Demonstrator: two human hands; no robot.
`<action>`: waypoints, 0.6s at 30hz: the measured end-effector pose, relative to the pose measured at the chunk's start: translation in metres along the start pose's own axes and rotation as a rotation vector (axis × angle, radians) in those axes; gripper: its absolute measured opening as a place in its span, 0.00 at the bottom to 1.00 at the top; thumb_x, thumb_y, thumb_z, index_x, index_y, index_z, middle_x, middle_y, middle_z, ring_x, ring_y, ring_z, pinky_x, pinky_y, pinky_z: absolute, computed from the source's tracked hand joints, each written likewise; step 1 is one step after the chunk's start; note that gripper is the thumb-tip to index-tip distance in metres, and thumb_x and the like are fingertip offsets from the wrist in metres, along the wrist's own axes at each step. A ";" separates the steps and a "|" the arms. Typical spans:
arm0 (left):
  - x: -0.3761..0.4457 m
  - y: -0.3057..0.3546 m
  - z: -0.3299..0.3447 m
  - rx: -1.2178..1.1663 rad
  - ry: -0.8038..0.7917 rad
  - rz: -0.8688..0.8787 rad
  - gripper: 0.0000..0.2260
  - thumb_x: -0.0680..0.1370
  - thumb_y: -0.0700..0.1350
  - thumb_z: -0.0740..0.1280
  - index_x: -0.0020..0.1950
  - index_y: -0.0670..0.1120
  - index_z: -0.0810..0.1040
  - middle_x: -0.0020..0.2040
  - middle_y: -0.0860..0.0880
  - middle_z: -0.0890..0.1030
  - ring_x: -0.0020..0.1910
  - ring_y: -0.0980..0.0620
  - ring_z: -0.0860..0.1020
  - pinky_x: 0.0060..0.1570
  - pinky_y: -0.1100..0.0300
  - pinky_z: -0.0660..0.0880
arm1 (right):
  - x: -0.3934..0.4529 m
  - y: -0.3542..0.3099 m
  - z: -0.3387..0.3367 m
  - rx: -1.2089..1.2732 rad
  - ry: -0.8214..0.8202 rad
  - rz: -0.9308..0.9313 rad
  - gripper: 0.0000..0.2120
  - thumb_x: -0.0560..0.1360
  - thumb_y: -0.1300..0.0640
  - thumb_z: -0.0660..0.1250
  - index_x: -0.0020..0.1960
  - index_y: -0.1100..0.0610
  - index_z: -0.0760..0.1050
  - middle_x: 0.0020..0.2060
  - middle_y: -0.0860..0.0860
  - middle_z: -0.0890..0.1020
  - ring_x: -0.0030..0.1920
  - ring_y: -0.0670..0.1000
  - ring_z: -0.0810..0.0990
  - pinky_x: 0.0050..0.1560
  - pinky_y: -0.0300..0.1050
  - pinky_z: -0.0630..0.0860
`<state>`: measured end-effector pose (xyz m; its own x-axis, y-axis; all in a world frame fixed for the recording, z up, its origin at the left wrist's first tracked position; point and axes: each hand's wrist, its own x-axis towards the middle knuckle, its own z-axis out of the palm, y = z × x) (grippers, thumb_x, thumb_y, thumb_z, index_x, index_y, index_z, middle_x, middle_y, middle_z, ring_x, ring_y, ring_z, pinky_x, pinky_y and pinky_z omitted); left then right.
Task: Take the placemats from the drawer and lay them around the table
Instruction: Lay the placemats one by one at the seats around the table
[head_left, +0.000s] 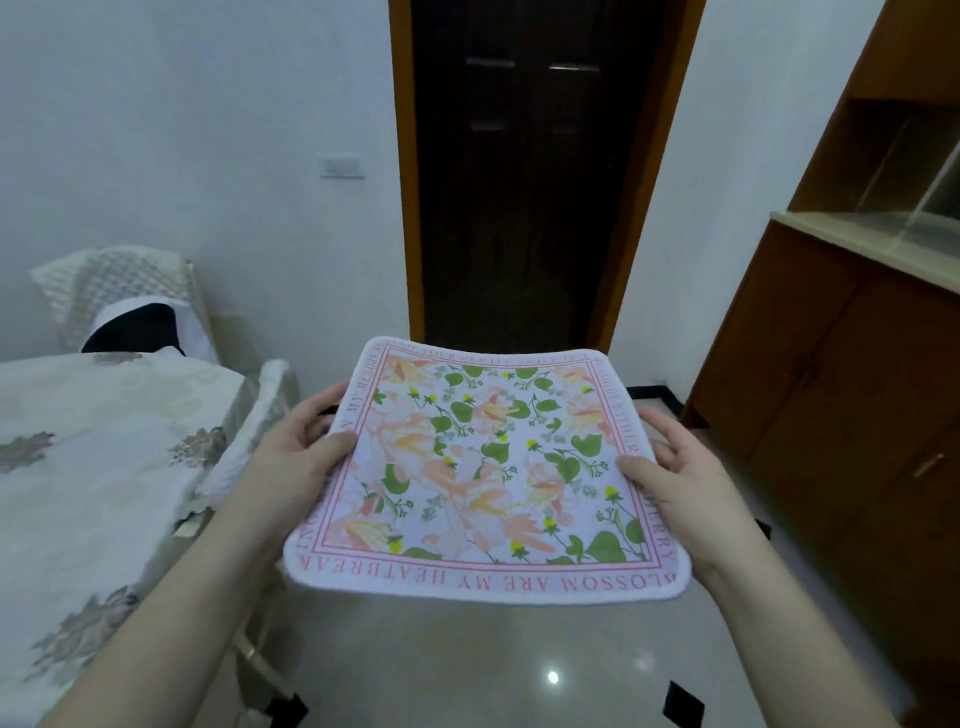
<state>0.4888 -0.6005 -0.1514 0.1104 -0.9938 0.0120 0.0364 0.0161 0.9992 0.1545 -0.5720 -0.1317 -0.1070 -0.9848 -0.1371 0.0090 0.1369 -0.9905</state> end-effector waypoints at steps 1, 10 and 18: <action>0.009 0.001 -0.007 0.002 0.018 0.001 0.20 0.81 0.33 0.62 0.67 0.52 0.75 0.55 0.47 0.85 0.47 0.43 0.85 0.40 0.51 0.83 | 0.013 -0.003 0.011 0.002 -0.016 0.000 0.26 0.78 0.64 0.67 0.71 0.44 0.67 0.52 0.52 0.85 0.44 0.59 0.87 0.42 0.60 0.83; 0.084 0.007 -0.053 -0.023 0.117 -0.006 0.20 0.81 0.33 0.62 0.68 0.53 0.74 0.56 0.50 0.85 0.46 0.46 0.86 0.37 0.55 0.83 | 0.111 -0.016 0.083 -0.015 -0.095 0.003 0.25 0.78 0.65 0.66 0.70 0.46 0.68 0.51 0.52 0.85 0.43 0.60 0.86 0.38 0.60 0.83; 0.148 -0.006 -0.042 0.011 0.165 -0.069 0.18 0.82 0.38 0.64 0.68 0.54 0.75 0.56 0.48 0.85 0.44 0.45 0.86 0.34 0.54 0.82 | 0.193 -0.014 0.088 -0.043 -0.134 0.047 0.25 0.78 0.63 0.67 0.70 0.44 0.67 0.52 0.52 0.85 0.43 0.59 0.87 0.34 0.54 0.84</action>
<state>0.5464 -0.7433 -0.1568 0.2696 -0.9610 -0.0622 0.0383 -0.0539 0.9978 0.2212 -0.7735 -0.1445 0.0267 -0.9822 -0.1859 -0.0315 0.1850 -0.9822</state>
